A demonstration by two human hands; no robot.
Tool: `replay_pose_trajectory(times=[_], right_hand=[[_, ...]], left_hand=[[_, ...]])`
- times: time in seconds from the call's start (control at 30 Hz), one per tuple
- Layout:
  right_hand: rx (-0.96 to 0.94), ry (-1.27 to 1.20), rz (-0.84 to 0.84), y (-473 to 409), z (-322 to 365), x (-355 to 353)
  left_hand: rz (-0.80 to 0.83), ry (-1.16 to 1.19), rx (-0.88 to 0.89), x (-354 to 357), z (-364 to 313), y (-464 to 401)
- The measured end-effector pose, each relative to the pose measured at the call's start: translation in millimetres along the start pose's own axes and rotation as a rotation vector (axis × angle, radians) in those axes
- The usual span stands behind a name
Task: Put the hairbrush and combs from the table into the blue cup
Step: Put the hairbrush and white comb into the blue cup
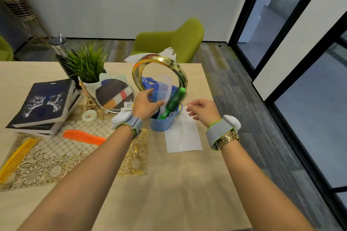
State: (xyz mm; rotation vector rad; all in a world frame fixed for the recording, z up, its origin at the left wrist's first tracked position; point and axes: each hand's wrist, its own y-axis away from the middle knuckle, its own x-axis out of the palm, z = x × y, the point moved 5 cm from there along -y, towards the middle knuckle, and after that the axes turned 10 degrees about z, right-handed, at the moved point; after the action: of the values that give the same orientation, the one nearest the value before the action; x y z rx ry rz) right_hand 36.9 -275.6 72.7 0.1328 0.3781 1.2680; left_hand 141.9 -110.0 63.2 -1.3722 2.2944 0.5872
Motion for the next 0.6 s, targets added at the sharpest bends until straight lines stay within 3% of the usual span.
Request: replay_pose_trajectory(times=[0.2, 0.6], right_hand=[[-0.052, 0.056, 0.095, -4, 14, 44], [-0.035, 0.131, 0.343, 3, 21, 202]], left_hand=[[-0.213, 0.181, -0.059, -49, 38, 32], [-0.321, 0.194, -0.332, -154, 174, 126]])
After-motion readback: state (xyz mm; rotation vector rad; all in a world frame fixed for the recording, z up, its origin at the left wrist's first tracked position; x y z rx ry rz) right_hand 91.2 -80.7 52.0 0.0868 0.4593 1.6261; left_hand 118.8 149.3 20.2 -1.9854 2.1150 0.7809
